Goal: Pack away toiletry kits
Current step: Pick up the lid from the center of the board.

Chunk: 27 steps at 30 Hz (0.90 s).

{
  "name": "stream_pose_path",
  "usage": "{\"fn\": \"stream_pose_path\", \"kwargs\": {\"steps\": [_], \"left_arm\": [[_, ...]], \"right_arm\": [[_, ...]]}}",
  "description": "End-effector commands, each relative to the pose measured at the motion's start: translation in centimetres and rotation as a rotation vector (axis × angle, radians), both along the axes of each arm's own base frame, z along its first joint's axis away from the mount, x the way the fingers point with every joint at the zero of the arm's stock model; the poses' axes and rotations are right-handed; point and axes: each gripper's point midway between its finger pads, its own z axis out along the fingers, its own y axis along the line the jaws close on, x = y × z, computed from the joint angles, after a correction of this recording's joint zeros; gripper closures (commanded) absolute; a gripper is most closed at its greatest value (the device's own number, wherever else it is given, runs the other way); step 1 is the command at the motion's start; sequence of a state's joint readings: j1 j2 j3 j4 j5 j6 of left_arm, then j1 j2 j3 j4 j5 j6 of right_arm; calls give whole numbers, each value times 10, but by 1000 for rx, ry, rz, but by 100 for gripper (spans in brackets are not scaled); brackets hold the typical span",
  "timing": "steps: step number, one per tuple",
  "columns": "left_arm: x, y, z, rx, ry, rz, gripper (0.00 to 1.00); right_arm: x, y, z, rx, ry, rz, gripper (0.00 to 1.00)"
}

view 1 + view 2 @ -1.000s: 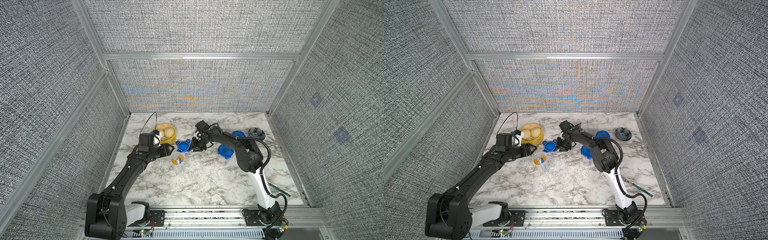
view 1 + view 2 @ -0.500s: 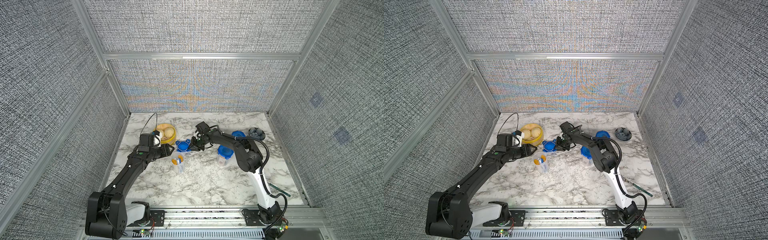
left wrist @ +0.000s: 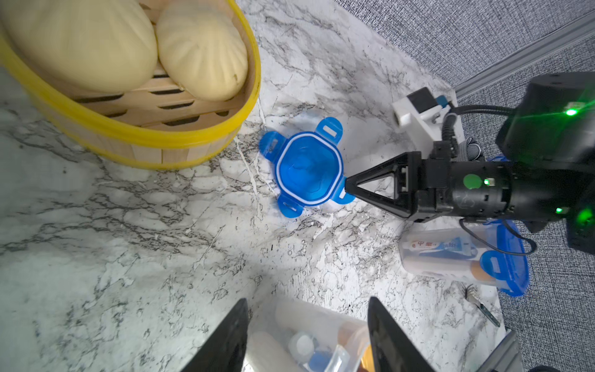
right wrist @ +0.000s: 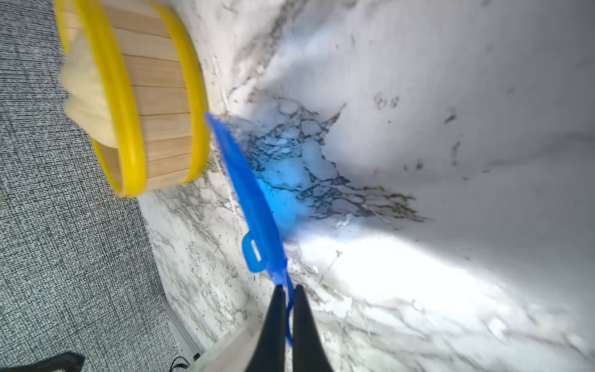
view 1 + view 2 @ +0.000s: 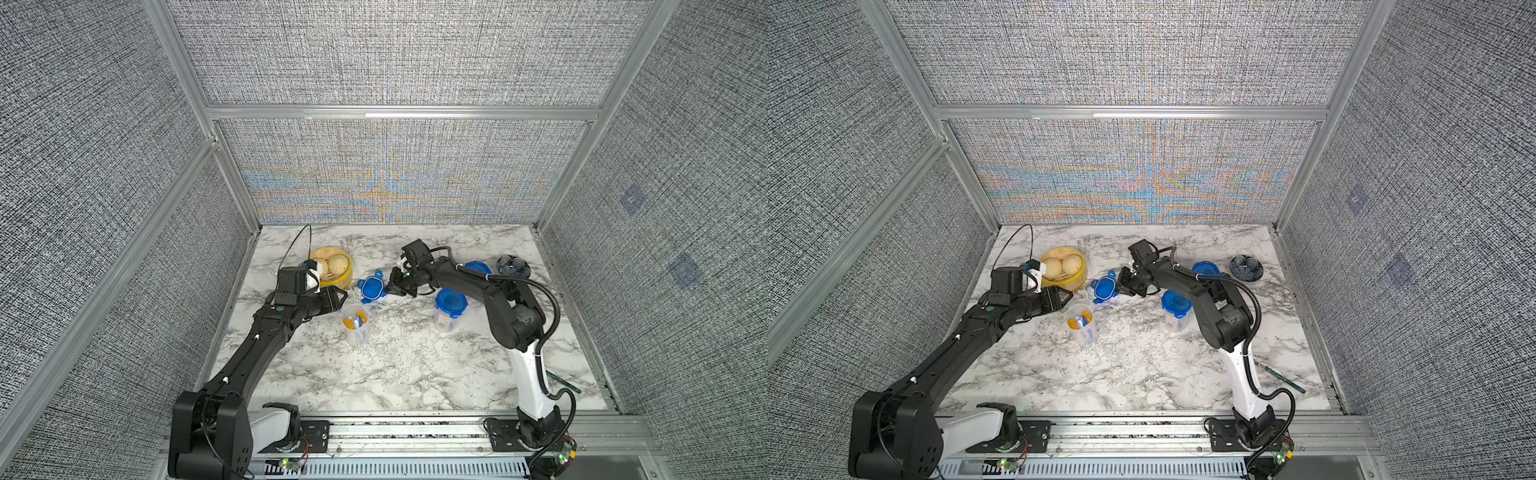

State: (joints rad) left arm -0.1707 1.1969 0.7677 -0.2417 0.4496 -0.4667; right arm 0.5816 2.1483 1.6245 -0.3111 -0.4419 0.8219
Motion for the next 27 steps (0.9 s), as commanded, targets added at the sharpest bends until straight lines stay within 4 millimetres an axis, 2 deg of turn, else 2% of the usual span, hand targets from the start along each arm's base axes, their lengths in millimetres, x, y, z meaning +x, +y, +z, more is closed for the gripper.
{"fn": "stream_pose_path", "kwargs": {"steps": [1, 4, 6, 9, 11, 14, 15, 19, 22, 27], "left_arm": [[15, -5, 32, -38, -96, 3, 42], [24, -12, 60, -42, -176, -36, 41], [29, -16, 74, -33, -221, -79, 36], [32, -24, 90, -30, -268, -152, 35], [23, -37, 98, -55, -296, -259, 35], [4, -40, 103, 47, -342, -414, 35], [4, -36, 103, 85, -360, -413, 35], [-7, -43, 106, 90, -505, -509, 34], [-17, -48, 117, 111, -648, -589, 33], [-15, -48, 129, 193, -780, -640, 33]], "right_arm": [[0, -9, 40, -40, -158, 74, 100], [0, -25, 81, -106, -334, 144, 100], [-1, -30, 112, -114, -460, 199, 100], [-5, -28, 145, -106, -628, 300, 100], [-14, -23, 164, -98, -727, 391, 100], [-23, -23, 178, -112, -852, 485, 100], [-28, -23, 182, -103, -874, 498, 100], [-53, -19, 200, -40, -964, 617, 100], [-63, -18, 204, -10, -987, 660, 100], [-84, -16, 205, 39, -1010, 790, 100]]}}
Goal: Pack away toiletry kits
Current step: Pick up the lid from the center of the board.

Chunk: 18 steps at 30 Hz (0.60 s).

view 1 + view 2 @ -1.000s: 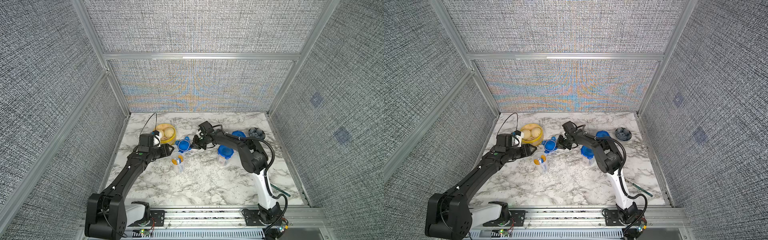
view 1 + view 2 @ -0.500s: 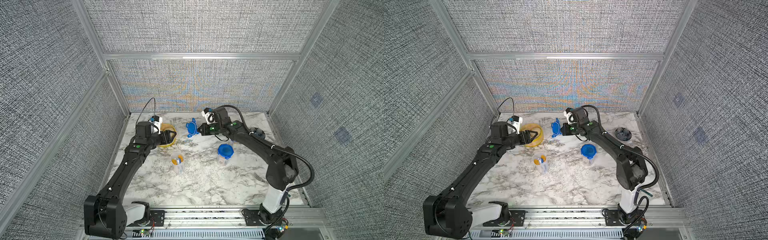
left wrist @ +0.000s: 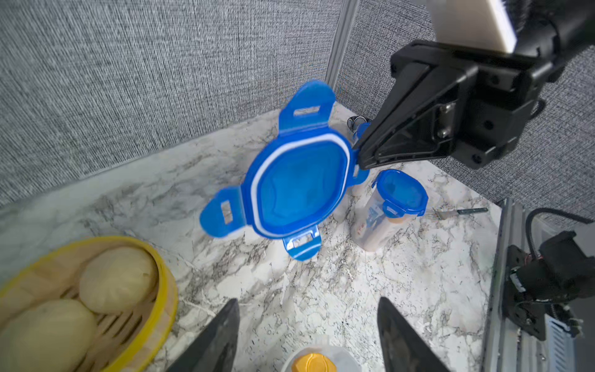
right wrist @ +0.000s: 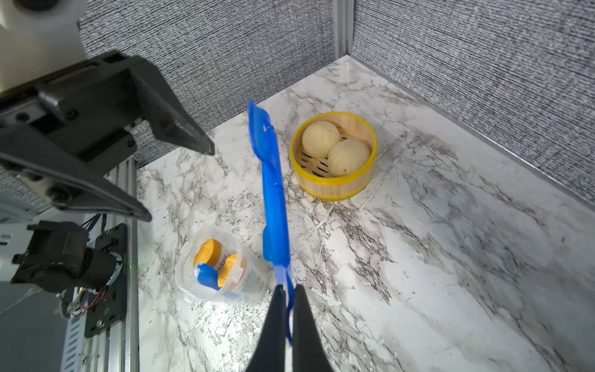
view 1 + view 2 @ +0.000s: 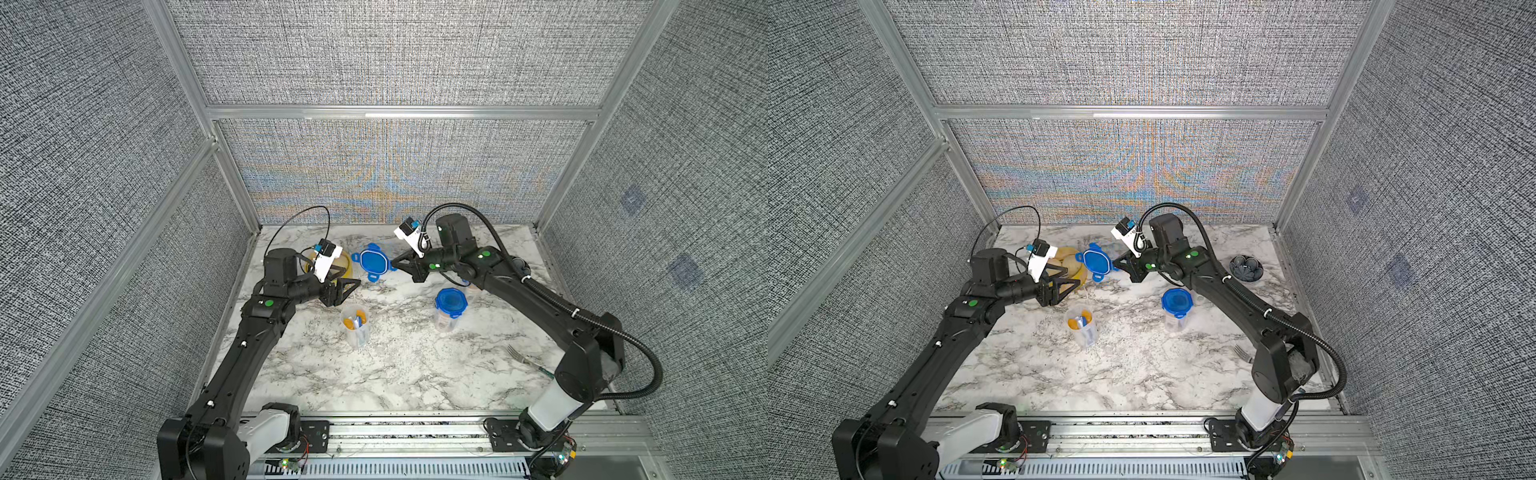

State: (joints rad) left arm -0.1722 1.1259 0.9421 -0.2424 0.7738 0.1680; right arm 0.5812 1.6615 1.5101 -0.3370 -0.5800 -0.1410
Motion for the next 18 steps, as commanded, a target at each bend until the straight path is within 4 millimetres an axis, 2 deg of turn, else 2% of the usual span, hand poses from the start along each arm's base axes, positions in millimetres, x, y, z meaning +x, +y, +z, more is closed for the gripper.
{"fn": "stream_pose_path", "kwargs": {"steps": [1, 6, 10, 14, 16, 18], "left_arm": [[2, -5, 16, 43, -160, -80, 33], [1, -5, 27, 105, -232, -123, 34], [-2, -6, 26, 150, -258, -178, 34], [-14, -15, 27, 112, -250, -275, 41], [-14, -17, 25, 106, -238, -291, 48], [-12, -17, 24, 112, -234, -290, 50]], "right_arm": [[-21, 3, 6, 1, -51, 146, 100], [-29, 1, 6, -10, -96, 217, 100], [-31, -1, 9, -1, -109, 239, 100], [-35, 2, 10, 14, -123, 282, 100], [-38, 3, 12, 27, -132, 307, 100], [-42, 4, 13, 36, -140, 335, 100]]}}
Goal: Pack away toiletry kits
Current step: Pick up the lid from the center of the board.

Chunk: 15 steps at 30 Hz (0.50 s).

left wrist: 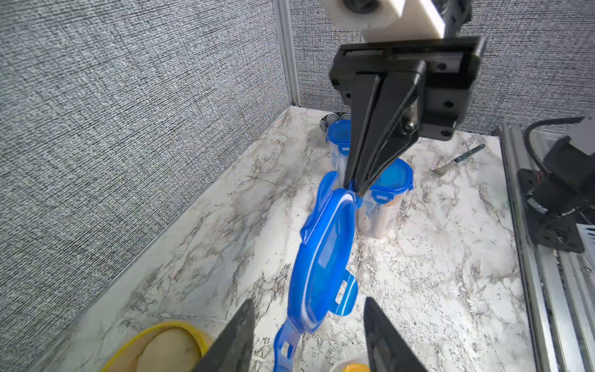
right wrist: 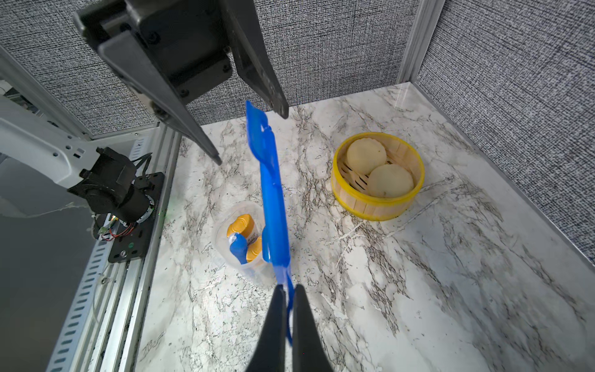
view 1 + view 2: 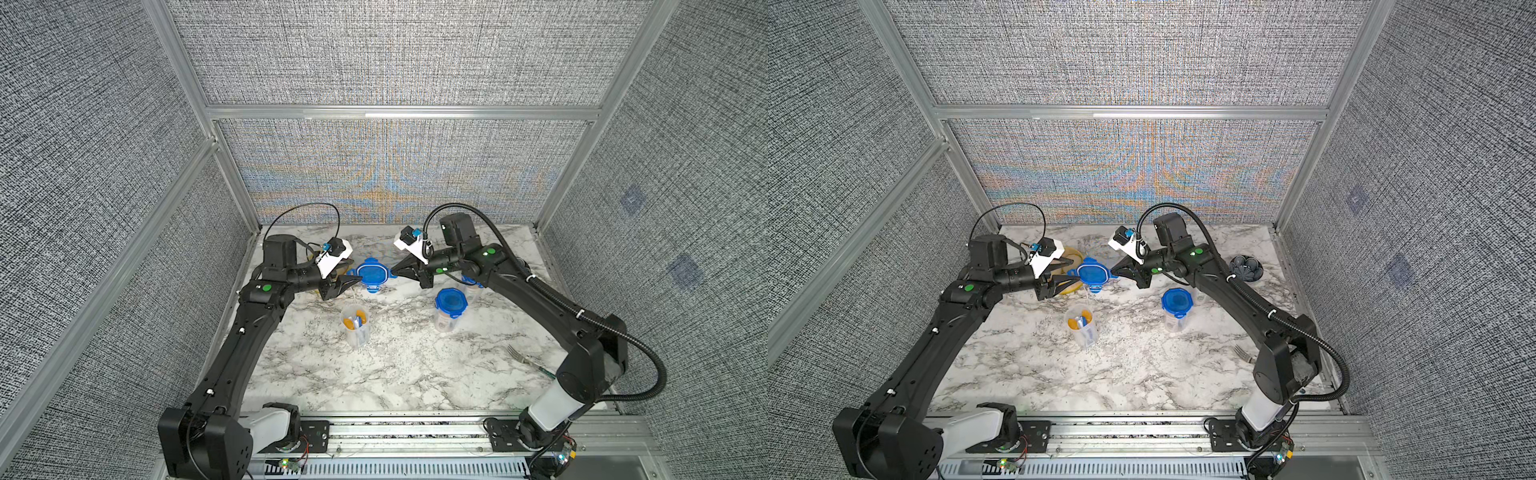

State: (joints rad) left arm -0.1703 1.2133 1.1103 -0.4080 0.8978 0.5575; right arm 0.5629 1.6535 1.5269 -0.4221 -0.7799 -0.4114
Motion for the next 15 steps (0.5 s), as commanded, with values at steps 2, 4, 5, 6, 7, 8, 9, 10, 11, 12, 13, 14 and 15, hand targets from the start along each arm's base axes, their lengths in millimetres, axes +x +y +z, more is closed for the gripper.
{"fn": "stream_pose_path", "kwargs": {"steps": [2, 4, 5, 6, 7, 8, 9, 10, 11, 12, 13, 14, 15], "left_arm": [[-6, -4, 1, -6, -1, -53, 53], [-7, -6, 3, -18, 3, -69, 61], [-8, -7, 4, -27, 9, -77, 63], [-9, -8, 4, -32, 14, -85, 69], [-10, -9, 4, -36, 14, -94, 77], [-10, -9, 3, -39, 19, -100, 84], [-10, -10, 2, -41, 23, -105, 91], [-11, -11, 3, -43, 23, -109, 96], [-11, -11, 3, -45, 24, -115, 100], [-10, -11, 4, -46, 20, -117, 100], [-9, -11, 5, -42, 11, -114, 100], [-6, -11, 7, -34, -7, -107, 100], [-3, -10, 9, -27, -25, -97, 100]], "right_arm": [[-13, 4, 4, 29, -13, 95, 100], [-13, 5, 4, 31, -14, 101, 100], [-13, 5, 4, 34, -13, 104, 100], [-12, 5, 4, 35, -12, 104, 100], [-12, 6, 3, 34, -11, 102, 100], [-11, 6, 4, 38, -13, 99, 100], [-10, 7, 5, 42, -15, 96, 100], [-8, 7, 7, 47, -16, 89, 100], [-6, 7, 8, 51, -21, 75, 100], [-6, 7, 10, 56, -23, 66, 99], [-3, 6, 13, 60, -29, 43, 90], [1, 5, 15, 63, -34, 6, 78], [2, 2, 19, 70, -39, -21, 71]]}}
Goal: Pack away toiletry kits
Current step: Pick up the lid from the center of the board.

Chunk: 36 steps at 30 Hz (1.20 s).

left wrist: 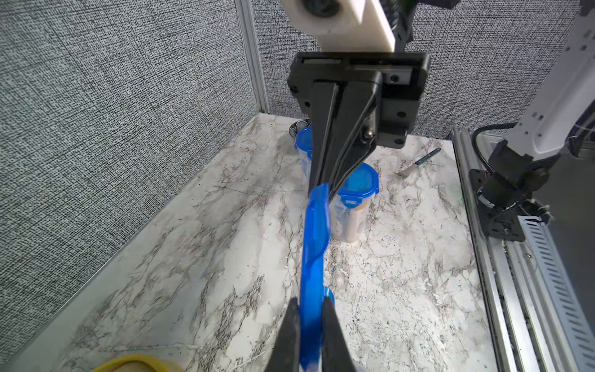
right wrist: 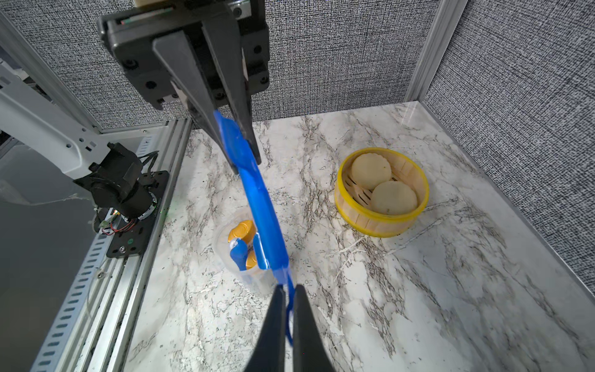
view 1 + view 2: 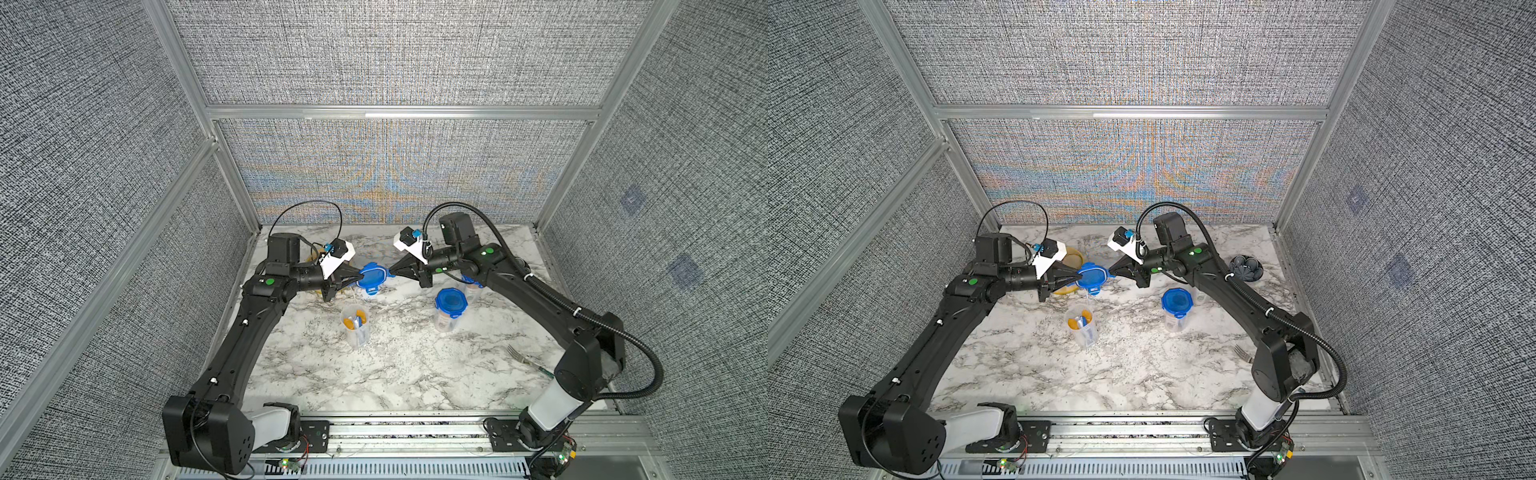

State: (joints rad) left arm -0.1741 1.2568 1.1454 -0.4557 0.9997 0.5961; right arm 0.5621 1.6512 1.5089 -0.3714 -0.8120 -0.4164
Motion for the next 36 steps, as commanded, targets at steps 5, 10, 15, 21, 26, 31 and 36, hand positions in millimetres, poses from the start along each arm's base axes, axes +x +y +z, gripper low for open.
{"fn": "stream_pose_path", "kwargs": {"steps": [5, 10, 15, 21, 26, 31, 36], "left_arm": [[6, -2, 21, 12, -216, -51, 100], [-7, -7, 28, -1, -338, -153, 100], [-19, -10, 29, -12, -421, -224, 100], [-19, -12, 27, -19, -417, -262, 100], [-19, -15, 28, -43, -421, -295, 100], [-19, -15, 26, -56, -408, -305, 100], [-22, -15, 24, -56, -400, -306, 100]], "right_arm": [[1, -15, 18, 61, -234, -86, 42], [4, -20, 8, 57, -485, -65, 32], [6, -14, 11, 72, -547, -27, 30], [1, -3, 24, 141, -557, 44, 35], [-12, 7, 21, 185, -611, 137, 44], [-13, 14, 18, 197, -628, 142, 62], [-13, 16, 19, 198, -647, 128, 80]]}}
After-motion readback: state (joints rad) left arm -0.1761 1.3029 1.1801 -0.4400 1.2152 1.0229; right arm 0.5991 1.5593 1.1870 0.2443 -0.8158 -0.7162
